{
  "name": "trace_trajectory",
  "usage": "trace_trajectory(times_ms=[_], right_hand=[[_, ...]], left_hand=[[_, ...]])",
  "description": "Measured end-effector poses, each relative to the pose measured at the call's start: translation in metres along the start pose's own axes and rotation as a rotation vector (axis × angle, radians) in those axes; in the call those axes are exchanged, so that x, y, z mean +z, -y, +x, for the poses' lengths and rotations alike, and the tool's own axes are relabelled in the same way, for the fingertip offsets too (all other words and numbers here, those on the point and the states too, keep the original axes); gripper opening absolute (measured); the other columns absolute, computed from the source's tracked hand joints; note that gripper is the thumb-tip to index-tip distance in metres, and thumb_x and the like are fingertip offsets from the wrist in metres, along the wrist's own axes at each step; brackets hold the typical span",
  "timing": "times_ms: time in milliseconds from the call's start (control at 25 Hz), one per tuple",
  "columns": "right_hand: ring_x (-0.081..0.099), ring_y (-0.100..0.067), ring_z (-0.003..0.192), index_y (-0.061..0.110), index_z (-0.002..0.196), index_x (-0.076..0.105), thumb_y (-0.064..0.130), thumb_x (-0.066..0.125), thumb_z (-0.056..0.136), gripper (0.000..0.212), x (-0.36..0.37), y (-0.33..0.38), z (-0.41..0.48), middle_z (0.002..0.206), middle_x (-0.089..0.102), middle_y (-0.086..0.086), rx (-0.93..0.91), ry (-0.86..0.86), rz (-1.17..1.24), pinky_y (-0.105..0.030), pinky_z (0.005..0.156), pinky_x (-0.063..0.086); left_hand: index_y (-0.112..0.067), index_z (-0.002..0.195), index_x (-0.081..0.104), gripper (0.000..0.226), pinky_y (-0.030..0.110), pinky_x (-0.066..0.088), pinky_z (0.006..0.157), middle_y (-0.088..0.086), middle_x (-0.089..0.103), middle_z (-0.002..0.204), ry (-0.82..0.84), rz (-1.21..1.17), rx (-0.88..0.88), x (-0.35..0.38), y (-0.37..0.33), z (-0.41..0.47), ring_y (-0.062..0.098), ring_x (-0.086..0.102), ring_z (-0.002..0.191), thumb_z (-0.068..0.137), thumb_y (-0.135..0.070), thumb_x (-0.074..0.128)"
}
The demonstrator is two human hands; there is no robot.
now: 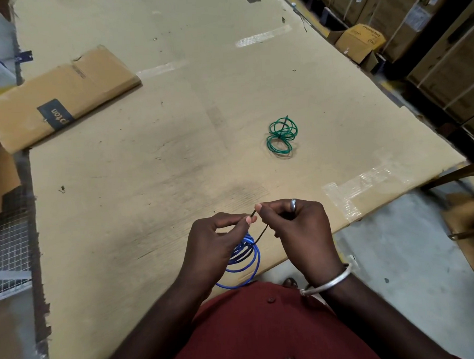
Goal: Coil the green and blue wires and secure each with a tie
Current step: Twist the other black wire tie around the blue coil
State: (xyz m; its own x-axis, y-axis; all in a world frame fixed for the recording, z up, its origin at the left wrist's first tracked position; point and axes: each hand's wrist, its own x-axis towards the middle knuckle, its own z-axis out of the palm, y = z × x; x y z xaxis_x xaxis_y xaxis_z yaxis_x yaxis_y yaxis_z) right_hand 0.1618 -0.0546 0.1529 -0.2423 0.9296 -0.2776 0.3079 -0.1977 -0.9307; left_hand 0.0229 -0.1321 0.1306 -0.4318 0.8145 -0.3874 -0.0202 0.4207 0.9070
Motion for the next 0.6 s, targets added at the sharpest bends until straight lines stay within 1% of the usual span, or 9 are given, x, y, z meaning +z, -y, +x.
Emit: trace_trajectory(times_ms=[80, 200, 360, 440, 520, 560, 600], right_hand=[[0.061, 0.005, 0.052, 0.021, 0.068, 0.078, 0.020, 0.079, 0.088, 0.021, 0.0001, -0.0005, 0.0013, 0.055, 0.070, 0.016, 0.008, 0.001, 0.004, -0.015, 0.059, 0.046], [0.060, 0.005, 0.050, 0.022, 0.067, 0.077, 0.019, 0.078, 0.089, 0.022, 0.0006, -0.0025, 0.0020, 0.052, 0.067, 0.018, 0.000, 0.045, -0.015, -0.010, 0.055, 0.043], [0.063, 0.006, 0.055, 0.021, 0.073, 0.080, 0.020, 0.078, 0.090, 0.017, 0.0019, -0.0041, 0.0007, 0.056, 0.069, 0.019, -0.008, 0.064, -0.017, -0.010, 0.057, 0.045], [0.065, 0.005, 0.060, 0.023, 0.078, 0.081, 0.025, 0.078, 0.090, 0.013, 0.0024, -0.0048, -0.0002, 0.062, 0.073, 0.017, -0.010, 0.050, -0.013, -0.015, 0.060, 0.049], [0.068, 0.001, 0.064, 0.022, 0.084, 0.082, 0.027, 0.080, 0.087, 0.006, 0.0028, -0.0066, -0.0003, 0.070, 0.077, 0.010, 0.011, 0.012, 0.006, -0.029, 0.064, 0.058], [0.069, -0.002, 0.066, 0.022, 0.086, 0.082, 0.026, 0.082, 0.086, 0.005, 0.0029, -0.0074, -0.0004, 0.072, 0.078, 0.006, 0.020, -0.005, 0.010, -0.037, 0.068, 0.061], [0.070, -0.004, 0.067, 0.021, 0.085, 0.081, 0.025, 0.083, 0.085, 0.004, 0.0031, -0.0085, -0.0005, 0.073, 0.078, 0.004, 0.021, -0.012, 0.006, -0.041, 0.070, 0.062]], left_hand=[[-0.030, 0.095, 0.084, 0.010, 0.015, 0.051, 0.069, -0.013, 0.082, 0.093, -0.003, -0.001, 0.004, 0.0001, 0.0006, 0.0004, 0.003, 0.076, 0.087, 0.092, -0.030, 0.075], [-0.030, 0.095, 0.084, 0.009, 0.017, 0.052, 0.070, -0.014, 0.081, 0.092, -0.025, 0.009, 0.007, 0.0005, 0.0013, 0.0003, 0.003, 0.076, 0.086, 0.092, -0.030, 0.076], [-0.030, 0.093, 0.085, 0.008, 0.015, 0.051, 0.067, -0.014, 0.081, 0.090, -0.047, -0.002, 0.008, 0.0000, -0.0002, 0.0005, 0.001, 0.074, 0.084, 0.090, -0.032, 0.077], [-0.029, 0.091, 0.085, 0.007, 0.013, 0.050, 0.066, -0.014, 0.081, 0.088, -0.071, -0.021, -0.003, 0.0006, -0.0012, 0.0007, -0.003, 0.073, 0.082, 0.089, -0.032, 0.079], [-0.028, 0.089, 0.085, 0.006, 0.012, 0.048, 0.062, -0.013, 0.081, 0.085, -0.110, -0.029, -0.010, 0.0009, -0.0006, 0.0010, -0.005, 0.071, 0.071, 0.088, -0.031, 0.080], [-0.027, 0.089, 0.084, 0.006, 0.011, 0.046, 0.059, -0.012, 0.081, 0.083, -0.128, -0.035, -0.011, 0.0010, -0.0005, 0.0009, -0.005, 0.068, 0.064, 0.088, -0.030, 0.080], [-0.026, 0.089, 0.084, 0.005, 0.011, 0.046, 0.058, -0.011, 0.081, 0.082, -0.144, -0.042, -0.009, 0.0010, -0.0003, 0.0011, -0.005, 0.065, 0.059, 0.088, -0.029, 0.080]])
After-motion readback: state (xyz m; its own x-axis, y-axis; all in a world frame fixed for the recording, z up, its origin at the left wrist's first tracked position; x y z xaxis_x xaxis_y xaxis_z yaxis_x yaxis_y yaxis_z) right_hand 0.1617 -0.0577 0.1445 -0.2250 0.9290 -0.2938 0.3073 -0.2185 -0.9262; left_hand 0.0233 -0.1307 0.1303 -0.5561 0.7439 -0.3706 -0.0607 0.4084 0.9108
